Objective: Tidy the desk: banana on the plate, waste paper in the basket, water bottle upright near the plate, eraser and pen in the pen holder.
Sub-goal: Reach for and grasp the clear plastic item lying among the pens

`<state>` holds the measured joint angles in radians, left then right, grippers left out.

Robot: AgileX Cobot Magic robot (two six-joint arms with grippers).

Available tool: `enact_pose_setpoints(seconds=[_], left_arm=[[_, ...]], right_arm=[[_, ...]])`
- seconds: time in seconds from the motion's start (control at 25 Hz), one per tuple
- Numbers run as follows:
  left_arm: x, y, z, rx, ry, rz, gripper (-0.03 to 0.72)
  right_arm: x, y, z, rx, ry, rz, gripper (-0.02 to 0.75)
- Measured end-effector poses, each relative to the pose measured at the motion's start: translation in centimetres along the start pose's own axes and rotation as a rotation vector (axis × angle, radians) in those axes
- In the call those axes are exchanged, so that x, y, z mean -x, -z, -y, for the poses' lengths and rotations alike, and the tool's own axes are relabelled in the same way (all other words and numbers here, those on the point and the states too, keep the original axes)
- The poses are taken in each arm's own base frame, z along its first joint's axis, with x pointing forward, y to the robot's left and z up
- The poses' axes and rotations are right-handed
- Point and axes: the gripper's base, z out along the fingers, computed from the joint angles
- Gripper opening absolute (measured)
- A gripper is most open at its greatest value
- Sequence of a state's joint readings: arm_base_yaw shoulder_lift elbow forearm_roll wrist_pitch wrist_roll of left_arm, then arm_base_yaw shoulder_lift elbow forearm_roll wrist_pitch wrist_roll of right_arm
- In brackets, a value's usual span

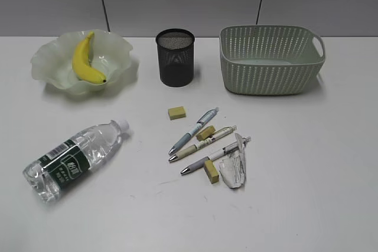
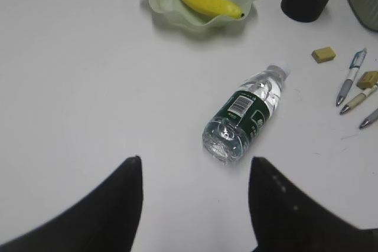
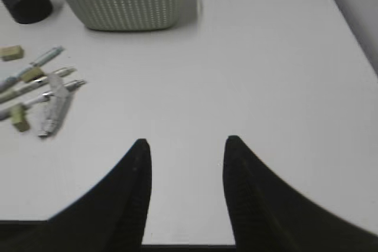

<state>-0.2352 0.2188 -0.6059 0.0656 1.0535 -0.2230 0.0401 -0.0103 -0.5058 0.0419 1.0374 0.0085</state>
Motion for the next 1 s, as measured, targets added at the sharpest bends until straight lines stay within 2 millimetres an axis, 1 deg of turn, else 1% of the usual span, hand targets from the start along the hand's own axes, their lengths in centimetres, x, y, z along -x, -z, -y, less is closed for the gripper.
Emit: enact_pose_setpoints(seconds=[0.08, 0.12, 0.2, 0.28, 0.4, 0.48, 0.6, 0.68, 0.72, 0.84, 1.0], left_arm=[[-1.5, 0.4, -0.3, -0.009, 0.0, 0.043, 0.426], [-2.0, 0.7, -0.4, -0.013, -0.003, 0.068, 0.424], [-2.8, 1.3, -0.6, -0.022, -0.013, 0.115, 0.42], [-3.2, 1.7, -0.7, -0.028, -0.028, 0.147, 0.418], [-3.2, 1.7, -0.7, -0.031, -0.044, 0.147, 0.407], [-3.2, 1.7, -0.6, -0.034, -0.055, 0.146, 0.402], [-3.3, 1.7, -0.6, -0.035, -0.061, 0.146, 0.398], [-3.3, 1.7, -0.6, -0.035, -0.062, 0.146, 0.392], [-3.3, 1.7, -0.6, -0.036, -0.062, 0.146, 0.391], [-3.3, 1.7, -0.6, -0.036, -0.063, 0.146, 0.389], [-3.2, 1.7, -0.6, -0.036, -0.063, 0.147, 0.389]], right_arm=[[0.0, 0.0, -0.7, 0.08, -0.02, 0.004, 0.331], [0.2, -0.1, -1.0, 0.115, -0.003, -0.001, 0.331], [0.6, -0.5, -1.7, 0.183, 0.027, -0.024, 0.331], [1.3, -1.3, -2.0, 0.222, 0.061, -0.063, 0.331], [2.7, -3.2, -2.3, 0.272, 0.083, -0.11, 0.331], [3.4, -4.3, -2.9, 0.354, 0.109, -0.136, 0.331], [4.1, -6.8, -3.7, 0.44, 0.125, -0.24, 0.331], [4.5, -9.0, -4.2, 0.471, 0.134, -0.347, 0.331], [4.9, -9.9, -4.5, 0.485, 0.149, -0.385, 0.331], [6.0, -13.5, -5.6, 0.517, 0.171, -0.523, 0.331], [7.3, -17.9, -7.3, 0.55, 0.198, -0.645, 0.331]])
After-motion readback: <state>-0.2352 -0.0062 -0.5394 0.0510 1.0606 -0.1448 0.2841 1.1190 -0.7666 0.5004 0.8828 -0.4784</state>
